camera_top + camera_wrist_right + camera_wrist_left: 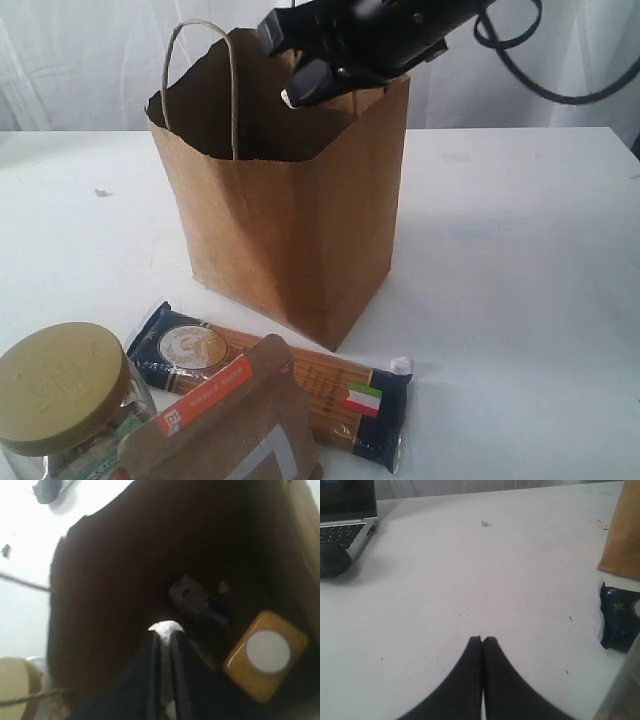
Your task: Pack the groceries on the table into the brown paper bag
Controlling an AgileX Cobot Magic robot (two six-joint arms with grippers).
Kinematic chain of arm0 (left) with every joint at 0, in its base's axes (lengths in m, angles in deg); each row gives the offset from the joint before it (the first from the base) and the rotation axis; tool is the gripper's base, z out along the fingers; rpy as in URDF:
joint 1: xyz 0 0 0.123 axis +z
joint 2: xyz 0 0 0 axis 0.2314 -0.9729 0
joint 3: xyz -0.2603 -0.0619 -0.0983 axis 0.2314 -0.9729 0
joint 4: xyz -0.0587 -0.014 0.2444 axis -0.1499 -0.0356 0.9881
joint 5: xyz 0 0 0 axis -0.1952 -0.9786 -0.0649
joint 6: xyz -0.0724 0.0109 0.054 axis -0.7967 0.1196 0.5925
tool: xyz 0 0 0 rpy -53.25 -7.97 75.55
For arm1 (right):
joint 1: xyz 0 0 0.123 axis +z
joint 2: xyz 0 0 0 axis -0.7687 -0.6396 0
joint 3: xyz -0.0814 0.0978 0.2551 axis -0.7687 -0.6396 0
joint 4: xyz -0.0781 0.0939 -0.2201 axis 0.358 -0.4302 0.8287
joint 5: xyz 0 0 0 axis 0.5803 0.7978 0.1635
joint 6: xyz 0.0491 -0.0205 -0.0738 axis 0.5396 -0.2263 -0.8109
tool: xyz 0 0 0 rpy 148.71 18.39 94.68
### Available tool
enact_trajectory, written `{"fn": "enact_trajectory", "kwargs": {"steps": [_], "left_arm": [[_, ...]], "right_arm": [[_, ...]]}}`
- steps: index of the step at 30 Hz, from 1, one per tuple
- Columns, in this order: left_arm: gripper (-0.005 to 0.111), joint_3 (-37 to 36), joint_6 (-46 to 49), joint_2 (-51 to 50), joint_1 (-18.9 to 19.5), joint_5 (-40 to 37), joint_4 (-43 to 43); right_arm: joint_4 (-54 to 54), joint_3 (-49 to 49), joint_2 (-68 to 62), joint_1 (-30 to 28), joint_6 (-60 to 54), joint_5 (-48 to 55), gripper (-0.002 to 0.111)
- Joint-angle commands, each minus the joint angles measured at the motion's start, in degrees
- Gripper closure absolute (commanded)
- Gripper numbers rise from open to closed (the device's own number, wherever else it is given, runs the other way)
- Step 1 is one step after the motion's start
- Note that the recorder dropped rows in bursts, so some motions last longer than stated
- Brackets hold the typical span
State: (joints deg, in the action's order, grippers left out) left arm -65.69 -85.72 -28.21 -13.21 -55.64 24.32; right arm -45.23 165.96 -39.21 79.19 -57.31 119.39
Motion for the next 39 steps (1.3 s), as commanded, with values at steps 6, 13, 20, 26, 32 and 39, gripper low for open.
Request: {"fn": "enact_trajectory", "kwargs": {"steps": [6,13,20,26,32,39], "left_arm": [[0.107,-0.21,-0.07,0.25,-2.25,0.28,-0.42],[0.107,-0.21,-0.07,0.25,-2.25,0.28,-0.42],[0.107,-0.21,-0.07,0.25,-2.25,0.28,-0.42],[0.107,-0.21,-0.07,0.25,-2.25,0.28,-0.42],[0.107,-0.21,-0.07,0.25,-2.25,0.28,-0.42],[0.107,-0.21,-0.07,0.25,-2.25,0.28,-0.42]], "right_arm": [[1.86,0.57,-2.45,-0.33,-1.70,-5.54,0.093],[2.37,0.57,-0.24,-0.33,-1.70,-2.97,0.078],[9.85,0.57,8.59,-0.33,0.18,10.37,0.095],[20.11,0.57,20.04,-0.33,4.91,18.15,0.108],[22.15,-2.35,28.63,-0.33,7.56,18.15,0.108],[23.33,-16.21,32.98,-0.33,4.16,18.15,0.108]]}}
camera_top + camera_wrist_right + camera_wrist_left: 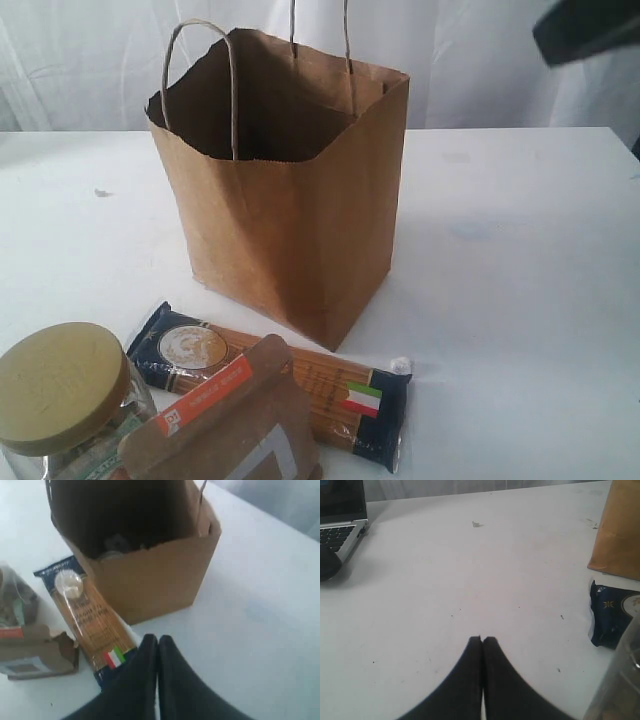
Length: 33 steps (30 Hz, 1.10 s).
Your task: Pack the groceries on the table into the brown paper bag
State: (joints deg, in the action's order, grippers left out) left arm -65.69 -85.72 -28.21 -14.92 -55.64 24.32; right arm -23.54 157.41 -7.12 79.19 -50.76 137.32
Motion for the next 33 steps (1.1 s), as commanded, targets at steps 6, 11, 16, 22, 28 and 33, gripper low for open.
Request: {"fn": "enact_trajectory", "kwargs": {"steps": [6,11,16,22,28,33], "left_arm": [[0.107,-0.21,-0.07,0.25,-0.54,0.28,-0.42],[0.107,-0.21,-0.07,0.25,-0.54,0.28,-0.42],[0.107,-0.21,-0.07,0.25,-0.54,0.28,-0.42],[0.107,-0.21,-0.07,0.25,-0.54,0.28,-0.42],[0.107,-0.21,-0.07,0.25,-0.54,0.28,-0.42],[0.107,-0.21,-0.07,0.25,-0.54,0.28,-0.42]], "right_arm": [[4.10,-24.61,-3.10,-0.33,-2.36,-17.27,0.108],[9.04,-31.19,-11.67,-0.33,5.98,-34.55,0.108],[5.22,-30.51,-22.48,-0.33,5.93,-30.89,0.100],[1.06,-29.38,-31.98,-0.33,1.90,-33.67,0.076],[-5.35,-29.38,-35.46,-0.33,-4.86,-35.06,0.068],[-15.47,-29.38,-36.73,-0.33,-17.39,-35.12,0.059]]}}
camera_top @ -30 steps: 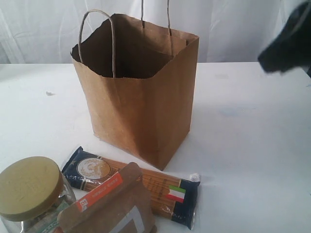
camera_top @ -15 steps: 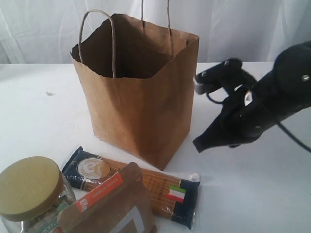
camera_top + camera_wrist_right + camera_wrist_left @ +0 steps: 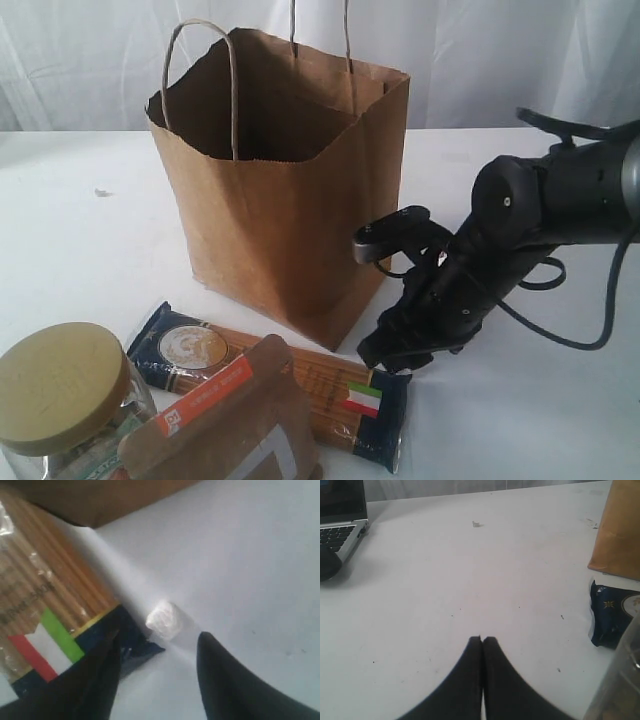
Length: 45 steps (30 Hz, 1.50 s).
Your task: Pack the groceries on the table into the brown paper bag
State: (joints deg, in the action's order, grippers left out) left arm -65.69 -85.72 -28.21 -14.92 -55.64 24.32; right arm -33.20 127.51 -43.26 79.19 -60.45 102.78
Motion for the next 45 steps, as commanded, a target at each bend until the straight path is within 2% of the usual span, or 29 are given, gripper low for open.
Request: {"fn": "enact_trajectory", "kwargs": {"steps": [1,18,21,24,28,34,40,45], "left_arm": [[0.107,-0.21,-0.07,0.25,-0.54,0.28,-0.42],[0.107,-0.21,-0.07,0.25,-0.54,0.28,-0.42],[0.107,-0.21,-0.07,0.25,-0.54,0.28,-0.42],[0.107,-0.21,-0.07,0.25,-0.54,0.28,-0.42],[0.107,-0.21,-0.07,0.25,-0.54,0.28,-0.42],[0.107,-0.21,-0.07,0.25,-0.54,0.28,-0.42],[0.107,-0.21,-0.07,0.25,-0.54,0.28,-0.42],[0.107,-0.21,-0.07,0.25,-0.54,0.28,-0.42]], "right_arm": [[-5.81,0.52,-0.74,-0.33,-7.71,-0.87,0.059],[-3.07,0.52,-5.52,-0.33,-7.50,-4.08,0.060],[-3.07,0.52,-5.79,-0.33,-6.27,-4.12,0.073],[-3.07,0.60,-5.66,-0.33,-6.03,-3.42,0.095],[-3.07,0.76,-5.66,-0.33,-6.03,-2.29,0.108],[0.74,3.43,-4.81,-0.33,-5.09,2.58,0.108],[13.06,3.92,0.25,-0.33,6.04,5.97,0.108],[13.09,2.71,6.39,-0.33,7.50,10.42,0.108]]}}
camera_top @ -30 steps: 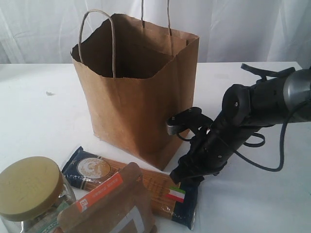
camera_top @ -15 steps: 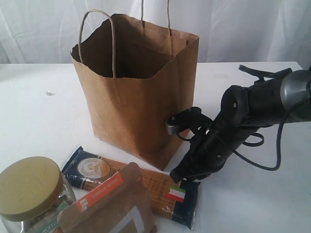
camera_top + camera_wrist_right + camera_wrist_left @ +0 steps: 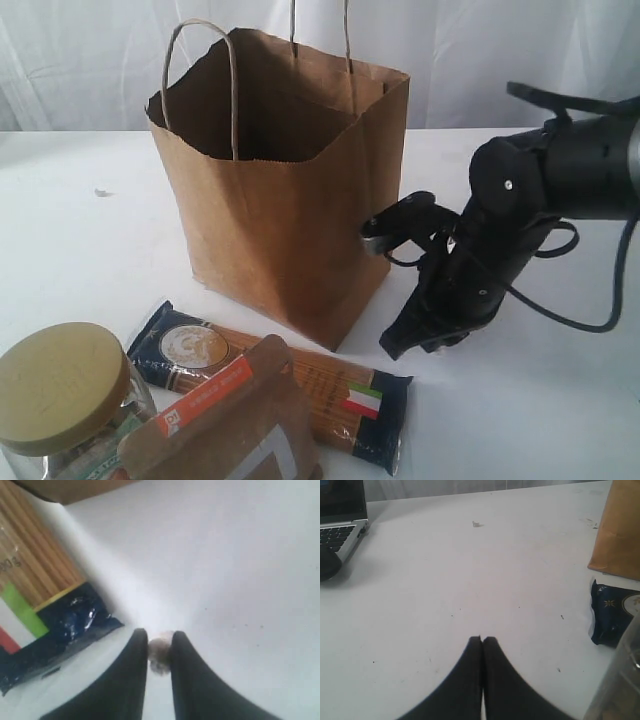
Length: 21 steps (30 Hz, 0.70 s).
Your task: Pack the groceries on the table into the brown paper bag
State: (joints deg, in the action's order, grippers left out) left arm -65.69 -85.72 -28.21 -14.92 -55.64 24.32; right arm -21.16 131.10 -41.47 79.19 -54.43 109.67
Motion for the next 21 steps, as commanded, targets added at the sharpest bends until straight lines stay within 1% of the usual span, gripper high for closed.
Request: {"fn": "enact_trajectory", "kwargs": {"steps": [1,6,11,14,17,19,21], "left_arm": [[0.107,-0.21,-0.07,0.25,-0.54,0.28,-0.42],[0.107,-0.21,-0.07,0.25,-0.54,0.28,-0.42],[0.107,-0.21,-0.07,0.25,-0.54,0.28,-0.42],[0.107,-0.21,-0.07,0.25,-0.54,0.28,-0.42],[0.107,-0.21,-0.07,0.25,-0.54,0.28,-0.42],[0.107,-0.21,-0.07,0.25,-0.54,0.28,-0.42],[0.107,-0.21,-0.07,0.25,-0.54,0.28,-0.42]], "right_arm": [[0.11,-1.54,6.24,-0.33,1.48,4.61,0.108],[-6.97,-8.67,16.12,-0.33,-0.35,6.79,0.108],[-16.11,-20.07,28.17,-0.33,-4.66,5.10,0.108],[-16.95,-24.86,35.15,-0.33,-4.50,4.77,0.108],[-17.28,-24.69,41.71,-0.33,-1.91,5.73,0.108],[-18.81,-22.76,45.87,-0.33,0.68,3.00,0.108],[-22.44,-19.25,48.88,-0.33,4.26,-2.94,0.108]]}}
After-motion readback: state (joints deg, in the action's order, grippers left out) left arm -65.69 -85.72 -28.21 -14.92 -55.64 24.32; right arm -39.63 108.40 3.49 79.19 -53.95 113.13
